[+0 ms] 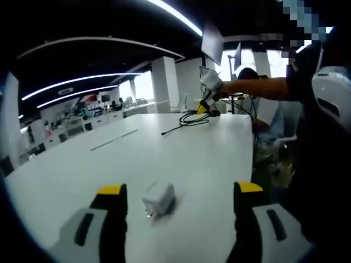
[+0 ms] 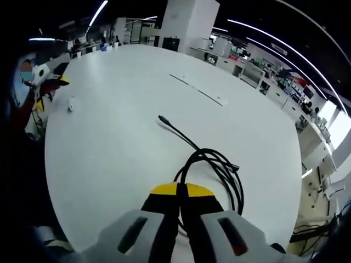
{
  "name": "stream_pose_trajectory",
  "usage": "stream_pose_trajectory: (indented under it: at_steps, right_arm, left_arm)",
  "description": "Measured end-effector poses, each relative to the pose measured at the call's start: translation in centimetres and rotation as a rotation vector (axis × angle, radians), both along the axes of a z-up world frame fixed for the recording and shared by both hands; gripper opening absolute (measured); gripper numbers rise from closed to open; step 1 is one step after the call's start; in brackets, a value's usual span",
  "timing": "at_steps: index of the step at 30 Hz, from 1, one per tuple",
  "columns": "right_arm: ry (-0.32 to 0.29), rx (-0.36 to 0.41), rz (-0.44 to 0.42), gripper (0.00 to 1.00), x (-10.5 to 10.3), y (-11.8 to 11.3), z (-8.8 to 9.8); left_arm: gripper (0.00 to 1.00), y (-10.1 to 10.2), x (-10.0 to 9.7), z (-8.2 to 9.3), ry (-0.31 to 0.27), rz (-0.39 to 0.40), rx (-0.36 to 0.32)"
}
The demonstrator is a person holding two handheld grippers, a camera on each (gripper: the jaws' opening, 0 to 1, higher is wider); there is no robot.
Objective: Plug the desk Type‑C cable into the charger adapter.
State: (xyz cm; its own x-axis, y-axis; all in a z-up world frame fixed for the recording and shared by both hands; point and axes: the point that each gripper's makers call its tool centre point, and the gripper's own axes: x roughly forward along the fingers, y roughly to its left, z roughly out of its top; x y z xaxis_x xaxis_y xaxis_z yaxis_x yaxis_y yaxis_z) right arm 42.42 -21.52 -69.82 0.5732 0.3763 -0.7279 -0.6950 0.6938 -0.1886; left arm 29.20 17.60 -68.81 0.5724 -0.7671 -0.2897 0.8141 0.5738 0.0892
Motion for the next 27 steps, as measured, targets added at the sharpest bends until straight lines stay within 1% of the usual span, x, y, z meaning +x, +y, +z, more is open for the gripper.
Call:
stream_pose_trajectory:
  at_steps: [3,5,7,14,17,23,27]
  right_arm:
    - [0.002,0.004,0.015,0.0,-0.8,0.7,0.0]
    - [0.002,0.005,0.022,0.0,-1.0,0.8,0.0]
    - [0.004,0.007,0.031,0.0,-1.7,1.4,0.0]
    - [0.009,0.011,0.053,0.0,-2.9,2.1,0.0]
    - [0.015,0.012,0.068,0.0,-3.7,2.6,-0.2]
    - [0.017,0.013,0.089,0.0,-3.5,2.1,0.2]
    - [0.019,0.011,0.098,0.0,-4.0,2.4,0.2]
  left_arm:
    - [0.79,0.0,-0.1,0.1,-0.003,-0.002,-0.001]
    - [0.79,-0.1,-0.2,0.2,-0.004,-0.005,-0.001]
    - [0.79,-0.1,-0.2,0.2,-0.006,-0.007,0.0]
    - [0.79,0.0,-0.4,0.3,-0.009,-0.011,-0.003]
    - [0.79,0.0,-0.5,0.4,-0.01,-0.013,-0.003]
    - [0.79,-0.1,-0.6,0.4,-0.012,-0.015,-0.007]
    - [0.79,0.0,-0.8,0.3,-0.012,-0.014,-0.006]
